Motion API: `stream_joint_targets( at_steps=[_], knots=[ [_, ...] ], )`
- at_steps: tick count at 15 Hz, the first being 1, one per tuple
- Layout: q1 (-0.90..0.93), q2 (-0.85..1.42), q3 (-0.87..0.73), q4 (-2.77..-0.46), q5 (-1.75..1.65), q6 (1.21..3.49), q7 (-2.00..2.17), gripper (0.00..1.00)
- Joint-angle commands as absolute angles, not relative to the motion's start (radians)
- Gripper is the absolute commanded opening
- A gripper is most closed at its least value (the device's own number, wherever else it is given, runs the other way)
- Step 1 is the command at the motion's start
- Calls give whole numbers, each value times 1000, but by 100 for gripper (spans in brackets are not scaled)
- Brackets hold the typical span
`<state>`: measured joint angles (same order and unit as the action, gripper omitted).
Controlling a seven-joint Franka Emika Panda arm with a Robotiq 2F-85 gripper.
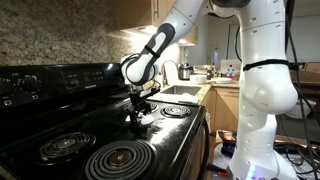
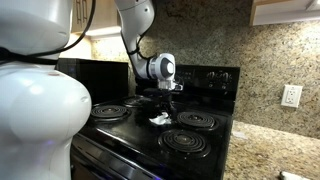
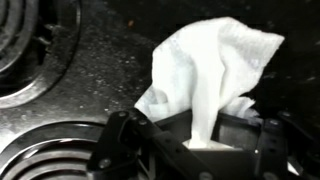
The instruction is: Use the cloth to wipe the stove
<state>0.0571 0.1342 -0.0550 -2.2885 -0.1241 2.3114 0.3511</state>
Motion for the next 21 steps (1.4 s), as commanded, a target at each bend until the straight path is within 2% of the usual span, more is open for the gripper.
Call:
stream_joint_targets(
  at_steps=[1, 13, 21],
  knots=[
    [1, 107, -96, -2326, -166, 2311, 347, 8],
    [-116, 99, -195, -2377, -171, 2300, 351, 8],
    [-149, 118, -230, -2332, -189, 2280, 359, 8]
  ],
)
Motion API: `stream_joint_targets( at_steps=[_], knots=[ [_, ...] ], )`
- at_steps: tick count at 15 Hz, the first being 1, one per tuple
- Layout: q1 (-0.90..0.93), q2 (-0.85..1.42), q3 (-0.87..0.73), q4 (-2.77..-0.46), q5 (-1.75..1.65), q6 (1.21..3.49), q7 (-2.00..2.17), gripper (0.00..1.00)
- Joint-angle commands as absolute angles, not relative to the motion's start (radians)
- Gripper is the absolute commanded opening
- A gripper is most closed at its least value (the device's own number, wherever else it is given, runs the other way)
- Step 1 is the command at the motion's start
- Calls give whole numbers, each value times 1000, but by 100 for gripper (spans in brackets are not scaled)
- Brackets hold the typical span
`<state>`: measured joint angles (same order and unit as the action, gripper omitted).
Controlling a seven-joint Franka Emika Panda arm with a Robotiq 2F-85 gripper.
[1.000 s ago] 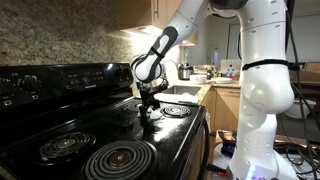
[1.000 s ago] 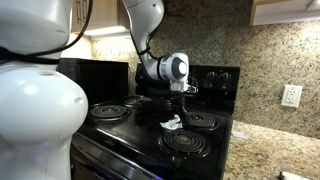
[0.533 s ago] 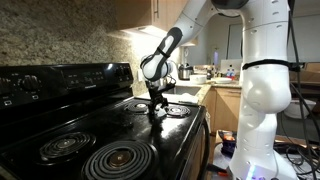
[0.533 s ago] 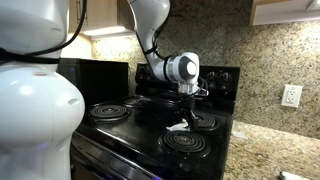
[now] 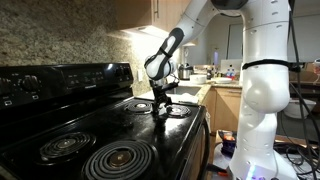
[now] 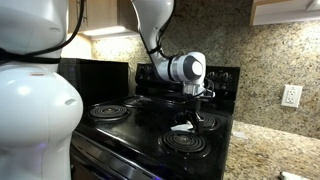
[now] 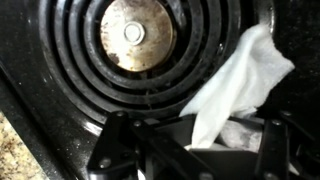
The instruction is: Use the cloth to wipe the stove
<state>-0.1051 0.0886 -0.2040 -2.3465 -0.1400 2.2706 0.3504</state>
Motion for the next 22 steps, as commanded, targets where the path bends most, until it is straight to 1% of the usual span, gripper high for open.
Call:
stream_joint_targets(
  at_steps=[1, 6, 13, 17, 22],
  knots=[
    [-150, 121, -233, -2321, -190, 2272, 361, 8],
    [-182, 134, -266, -2221, -199, 2222, 333, 8],
    [-201, 221, -269, -2142, -154, 2185, 305, 8],
    [-204, 232, -237, -2103, -117, 2130, 131, 8],
    [-186, 232, -199, -2039, -169, 2072, -45, 9]
  ],
)
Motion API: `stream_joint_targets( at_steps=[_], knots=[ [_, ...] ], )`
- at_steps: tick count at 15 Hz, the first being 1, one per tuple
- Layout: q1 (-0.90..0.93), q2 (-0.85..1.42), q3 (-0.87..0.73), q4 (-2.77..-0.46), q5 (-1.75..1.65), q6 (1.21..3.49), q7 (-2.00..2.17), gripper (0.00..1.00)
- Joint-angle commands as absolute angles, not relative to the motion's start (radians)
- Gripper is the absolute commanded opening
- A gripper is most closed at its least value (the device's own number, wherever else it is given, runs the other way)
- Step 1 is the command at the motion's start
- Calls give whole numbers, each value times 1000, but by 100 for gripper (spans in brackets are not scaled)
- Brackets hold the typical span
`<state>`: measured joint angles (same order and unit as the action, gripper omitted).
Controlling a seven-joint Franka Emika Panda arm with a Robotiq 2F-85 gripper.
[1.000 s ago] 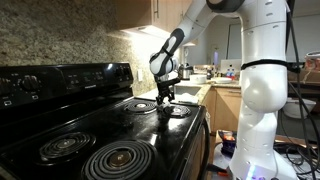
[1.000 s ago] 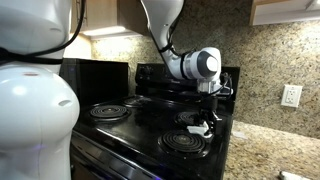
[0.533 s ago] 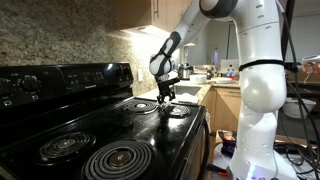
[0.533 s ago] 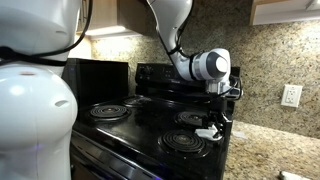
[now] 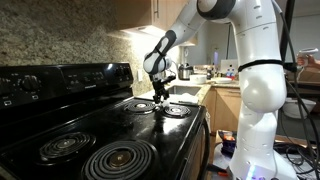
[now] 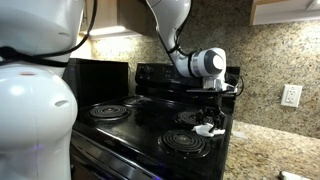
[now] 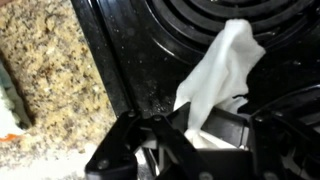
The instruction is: Use the cloth to wipe the stove
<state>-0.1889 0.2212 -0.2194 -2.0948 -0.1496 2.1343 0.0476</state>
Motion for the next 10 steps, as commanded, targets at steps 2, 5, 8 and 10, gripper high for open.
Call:
stream_joint_targets(
  at_steps=[2, 5, 8, 10],
  knots=[
    [-175, 231, -188, -2024, -190, 2046, -63, 8],
    [-164, 192, -176, -2065, -199, 2038, -57, 7],
    [-154, 159, -170, -2130, -198, 2043, -34, 7],
    [-152, 147, -167, -2171, -194, 2043, -25, 7]
  ],
)
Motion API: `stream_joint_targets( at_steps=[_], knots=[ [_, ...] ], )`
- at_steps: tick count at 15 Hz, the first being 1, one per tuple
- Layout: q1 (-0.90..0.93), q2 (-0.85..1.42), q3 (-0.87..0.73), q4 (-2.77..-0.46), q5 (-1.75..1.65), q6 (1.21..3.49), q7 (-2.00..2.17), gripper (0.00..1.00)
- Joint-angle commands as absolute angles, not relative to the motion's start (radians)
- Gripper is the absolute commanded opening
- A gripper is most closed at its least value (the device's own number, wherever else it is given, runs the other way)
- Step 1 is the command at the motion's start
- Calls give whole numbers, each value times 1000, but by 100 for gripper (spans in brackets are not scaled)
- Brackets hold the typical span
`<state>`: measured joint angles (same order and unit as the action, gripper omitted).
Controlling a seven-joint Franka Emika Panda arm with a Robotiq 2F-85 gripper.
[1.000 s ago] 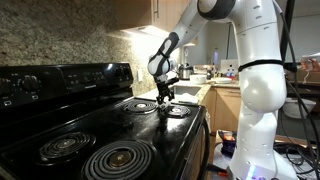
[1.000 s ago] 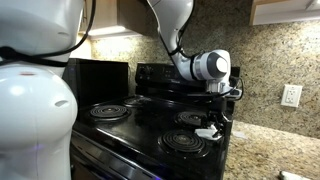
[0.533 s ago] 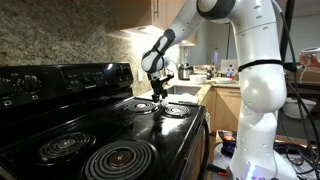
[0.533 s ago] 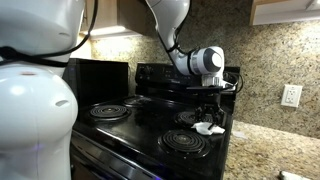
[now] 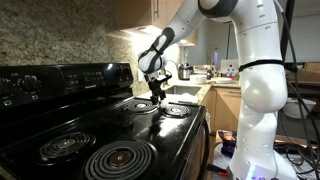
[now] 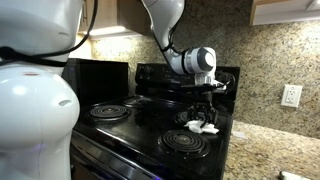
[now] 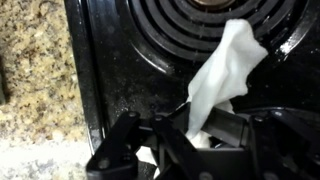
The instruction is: Use the cloth to wipe the stove
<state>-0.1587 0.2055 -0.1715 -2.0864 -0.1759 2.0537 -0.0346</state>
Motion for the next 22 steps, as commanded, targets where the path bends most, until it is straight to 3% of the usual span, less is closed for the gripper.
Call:
stream_joint_targets(
  at_steps=[1, 13, 22],
  knots=[
    [-150, 145, -168, -2188, -194, 2042, -20, 7],
    [-157, 159, -169, -2177, -176, 2049, -33, 8],
    [-230, 283, -234, -2039, -162, 2079, -44, 7]
  ],
)
